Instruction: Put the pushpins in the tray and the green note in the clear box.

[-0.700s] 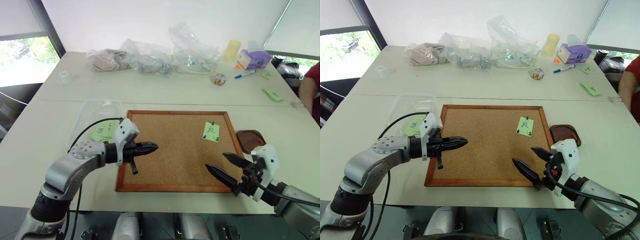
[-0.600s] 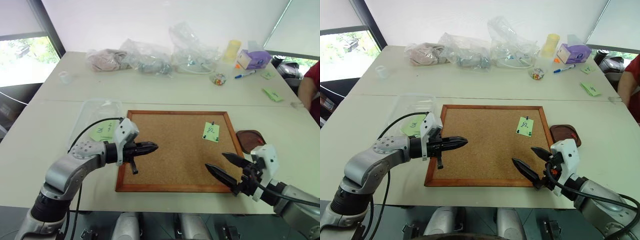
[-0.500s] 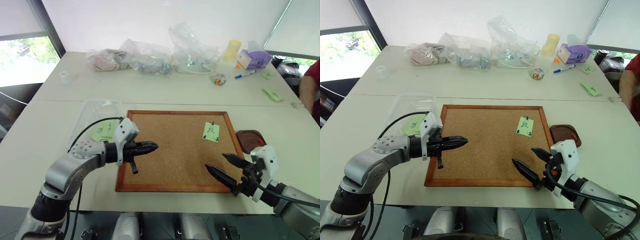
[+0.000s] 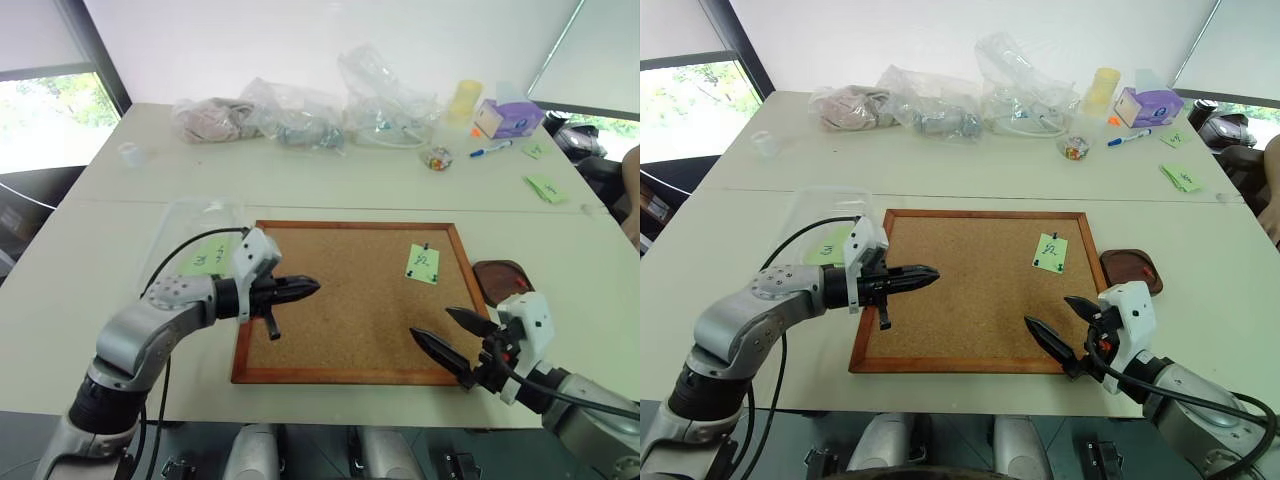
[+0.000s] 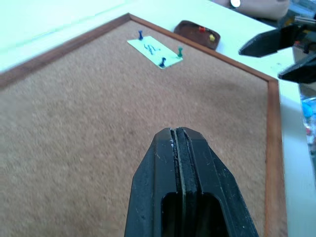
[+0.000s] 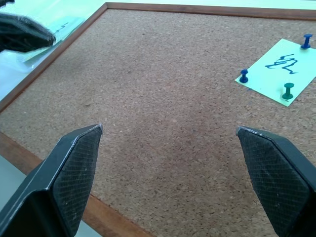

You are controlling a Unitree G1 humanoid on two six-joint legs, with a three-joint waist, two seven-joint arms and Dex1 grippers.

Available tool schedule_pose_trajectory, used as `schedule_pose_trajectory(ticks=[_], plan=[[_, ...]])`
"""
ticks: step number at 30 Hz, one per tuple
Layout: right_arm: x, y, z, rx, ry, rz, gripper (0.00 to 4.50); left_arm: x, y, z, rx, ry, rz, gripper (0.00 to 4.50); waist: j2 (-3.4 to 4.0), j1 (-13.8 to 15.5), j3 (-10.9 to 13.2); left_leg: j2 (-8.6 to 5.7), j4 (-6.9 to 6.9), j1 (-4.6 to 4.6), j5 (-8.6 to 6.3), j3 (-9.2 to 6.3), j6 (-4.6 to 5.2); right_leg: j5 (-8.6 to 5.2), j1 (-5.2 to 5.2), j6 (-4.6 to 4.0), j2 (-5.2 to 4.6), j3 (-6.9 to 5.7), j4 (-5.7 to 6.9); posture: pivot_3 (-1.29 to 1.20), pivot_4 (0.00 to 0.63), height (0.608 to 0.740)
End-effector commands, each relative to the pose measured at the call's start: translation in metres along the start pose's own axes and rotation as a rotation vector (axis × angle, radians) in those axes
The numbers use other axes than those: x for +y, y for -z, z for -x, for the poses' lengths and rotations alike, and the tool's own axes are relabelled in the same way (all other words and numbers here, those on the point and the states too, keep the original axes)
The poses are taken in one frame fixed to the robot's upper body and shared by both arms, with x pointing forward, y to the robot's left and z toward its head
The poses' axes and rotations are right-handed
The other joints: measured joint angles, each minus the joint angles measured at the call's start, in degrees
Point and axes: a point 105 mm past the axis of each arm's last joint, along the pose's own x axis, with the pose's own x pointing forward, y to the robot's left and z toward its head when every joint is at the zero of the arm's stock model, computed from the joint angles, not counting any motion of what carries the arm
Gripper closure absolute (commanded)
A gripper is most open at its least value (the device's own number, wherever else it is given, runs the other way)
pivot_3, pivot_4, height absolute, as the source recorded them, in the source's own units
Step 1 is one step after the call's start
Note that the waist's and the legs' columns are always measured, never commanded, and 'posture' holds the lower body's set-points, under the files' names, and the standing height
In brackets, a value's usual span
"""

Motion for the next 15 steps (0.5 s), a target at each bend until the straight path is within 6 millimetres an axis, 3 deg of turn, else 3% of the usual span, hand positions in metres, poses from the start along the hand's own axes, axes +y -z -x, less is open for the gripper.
schedule_pose_trajectory(ticks=[1, 4, 9, 13, 15], plan=[[0.002, -0.014, 0.000, -0.055, -0.006, 0.020, 0.00, 0.008, -0.018, -0.002, -0.024, -0.015, -0.059, 4.48, 0.00, 0.00, 0.00, 0.00, 0.00, 0.00, 0.00, 0.00, 0.00, 0.00, 0.00, 0.00, 0.00, 0.00, 0.00, 0.00, 0.150, 0.737], [-0.008, -0.025, -0.003, -0.095, 0.021, 0.033, 0.00, 0.008, -0.026, -0.016, -0.015, 0.025, -0.109, 4.48, -0.02, 0.01, 0.01, -0.02, 0.01, 0.00, 0.00, 0.00, 0.00, 0.00, 0.00, 0.00, 0.01, 0.00, 0.00, 0.00, 0.150, 0.737], [-0.026, -0.042, -0.023, -0.142, 0.070, 0.069, 0.00, 0.014, 0.010, -0.035, 0.161, 0.055, -0.201, 4.48, -0.01, -0.26, -0.01, -0.12, 0.01, 0.02, 0.00, 0.01, 0.00, 0.01, 0.02, 0.01, 0.00, 0.02, -0.02, 0.00, 0.150, 0.737], [-0.046, -0.047, -0.042, -0.121, 0.126, 0.112, 0.00, 0.015, 0.015, -0.042, 0.173, 0.079, -0.194, 4.48, 0.00, -0.15, 0.01, -0.09, 0.00, -0.01, 0.00, 0.01, 0.00, 0.01, -0.05, 0.01, 0.05, 0.04, 0.01, 0.00, 0.150, 0.737], [-0.067, -0.053, -0.057, -0.111, 0.198, 0.135, 0.00, 0.015, 0.020, -0.044, 0.199, 0.090, -0.203, 4.48, -0.02, -0.10, 0.00, -0.09, 0.01, -0.06, 0.00, 0.02, 0.00, 0.01, -0.08, 0.02, 0.02, 0.04, 0.01, 0.00, 0.150, 0.737]])
